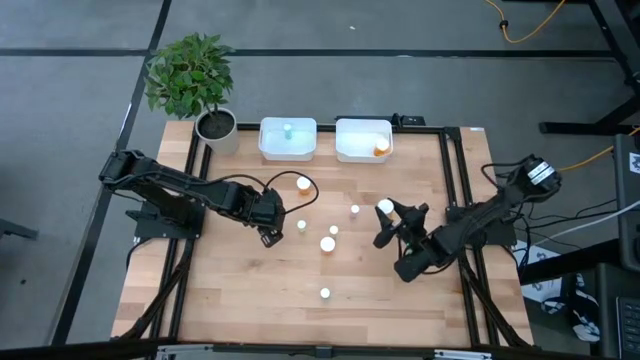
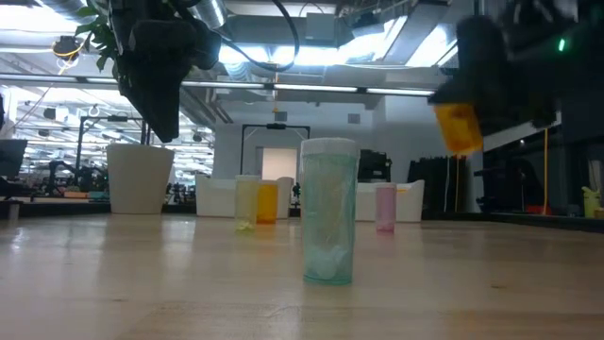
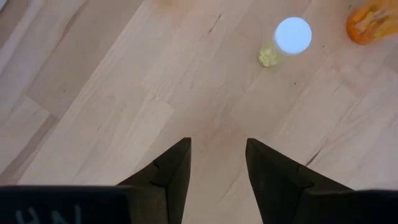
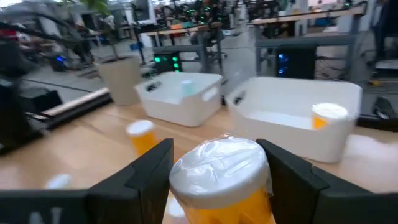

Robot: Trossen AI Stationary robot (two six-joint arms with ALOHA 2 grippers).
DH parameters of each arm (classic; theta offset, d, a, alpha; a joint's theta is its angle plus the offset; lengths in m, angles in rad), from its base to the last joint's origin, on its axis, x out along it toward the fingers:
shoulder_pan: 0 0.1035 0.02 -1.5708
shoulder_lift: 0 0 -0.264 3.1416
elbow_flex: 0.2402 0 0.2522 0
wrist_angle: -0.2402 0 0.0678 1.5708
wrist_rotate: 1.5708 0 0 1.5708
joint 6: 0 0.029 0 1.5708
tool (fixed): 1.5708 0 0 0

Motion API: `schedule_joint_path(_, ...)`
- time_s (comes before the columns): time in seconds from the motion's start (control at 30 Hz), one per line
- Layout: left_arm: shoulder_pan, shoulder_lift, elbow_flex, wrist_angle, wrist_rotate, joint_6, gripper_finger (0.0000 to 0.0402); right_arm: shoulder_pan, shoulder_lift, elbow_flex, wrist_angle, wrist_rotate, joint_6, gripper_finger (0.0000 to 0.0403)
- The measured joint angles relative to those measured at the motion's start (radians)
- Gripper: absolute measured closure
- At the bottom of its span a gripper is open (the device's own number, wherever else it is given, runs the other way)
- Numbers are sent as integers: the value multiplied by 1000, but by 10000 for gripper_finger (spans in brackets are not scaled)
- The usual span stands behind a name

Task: Pick and place medicine bottles into bin by pill shape (circle, oval)
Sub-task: Put the bottom right orange capsule bottle into the right white bin

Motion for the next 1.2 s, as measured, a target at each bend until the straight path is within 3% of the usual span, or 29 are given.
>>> schedule_joint_path(0.23,0,0,0,1,-4,0,255,-73,83,-165,174,29,212,187)
schedule_joint_path(0.8,0,0,0,2,-26,0,255,-229,335,-206,449,53,192,187)
schedule_joint_path(1.2,-1,0,0,3,-22,-5,255,-246,363,-206,468,26,184,165)
